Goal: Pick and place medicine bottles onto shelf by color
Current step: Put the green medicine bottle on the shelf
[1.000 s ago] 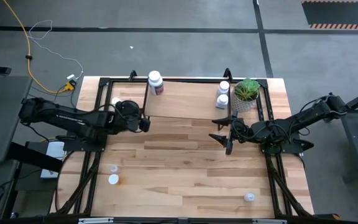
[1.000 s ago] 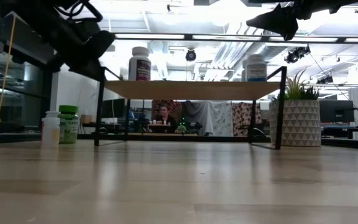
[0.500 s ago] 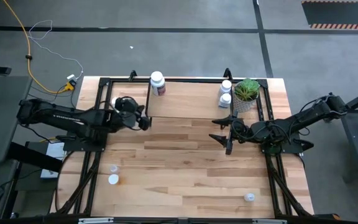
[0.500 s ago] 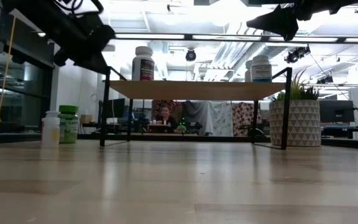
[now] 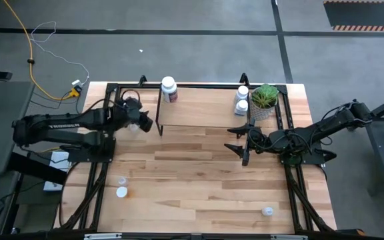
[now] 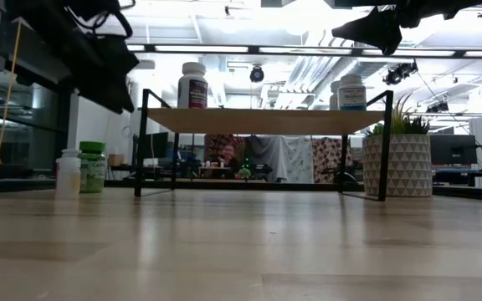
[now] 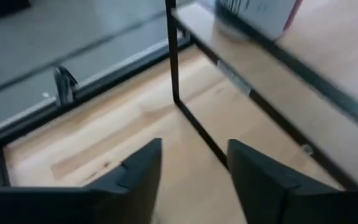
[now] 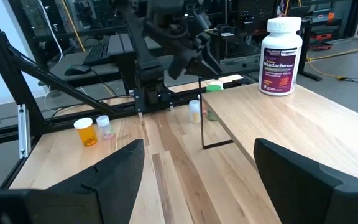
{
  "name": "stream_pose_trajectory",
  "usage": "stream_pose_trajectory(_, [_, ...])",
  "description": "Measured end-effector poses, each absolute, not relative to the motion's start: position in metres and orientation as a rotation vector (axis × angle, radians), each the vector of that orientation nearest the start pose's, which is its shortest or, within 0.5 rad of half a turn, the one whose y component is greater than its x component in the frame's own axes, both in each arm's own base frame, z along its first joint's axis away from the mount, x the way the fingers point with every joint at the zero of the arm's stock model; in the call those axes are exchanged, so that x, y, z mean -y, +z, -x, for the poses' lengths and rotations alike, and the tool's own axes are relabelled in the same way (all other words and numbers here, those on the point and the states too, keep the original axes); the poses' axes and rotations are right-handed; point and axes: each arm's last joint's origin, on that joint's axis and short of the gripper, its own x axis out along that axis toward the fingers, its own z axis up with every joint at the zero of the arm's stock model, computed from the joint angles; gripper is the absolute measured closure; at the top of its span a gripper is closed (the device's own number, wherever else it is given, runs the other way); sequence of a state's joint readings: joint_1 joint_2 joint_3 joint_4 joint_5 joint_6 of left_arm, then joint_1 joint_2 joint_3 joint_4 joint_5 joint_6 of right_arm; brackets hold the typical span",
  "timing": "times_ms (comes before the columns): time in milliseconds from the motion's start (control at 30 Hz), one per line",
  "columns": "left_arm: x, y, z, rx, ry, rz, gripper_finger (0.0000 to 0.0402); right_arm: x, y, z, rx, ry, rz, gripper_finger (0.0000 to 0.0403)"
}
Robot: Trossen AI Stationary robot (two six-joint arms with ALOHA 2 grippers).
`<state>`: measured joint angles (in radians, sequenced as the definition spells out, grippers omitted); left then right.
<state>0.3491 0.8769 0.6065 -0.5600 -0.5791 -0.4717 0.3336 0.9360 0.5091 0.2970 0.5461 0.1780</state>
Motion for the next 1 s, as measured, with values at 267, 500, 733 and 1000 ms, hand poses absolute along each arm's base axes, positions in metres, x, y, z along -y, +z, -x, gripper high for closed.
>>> stream_pose_trajectory(267, [-0.094,0.25,-0.141,-0.813,1.033,0.382,0.0112,-0.052,0.257,-0.197,-0.099,-0.222,-0.118,0.0109])
stream_pose_trajectory(500, [-0.106,0.257,-0.138,-0.951,1.104,0.415,0.0094,-0.052,0.257,-0.197,-0.099,-0.222,-0.12,0.0109])
stream_pose_trajectory(733, [-0.125,0.234,-0.144,-1.12,1.156,0.467,0.0094,-0.052,0.257,-0.197,-0.099,-0.222,-0.121,0.0109])
stream_pose_trajectory(1000, [-0.143,0.213,-0.145,-1.236,1.177,0.537,0.0094,-0.052,0.257,-0.197,-0.099,-0.222,-0.119,0.0109])
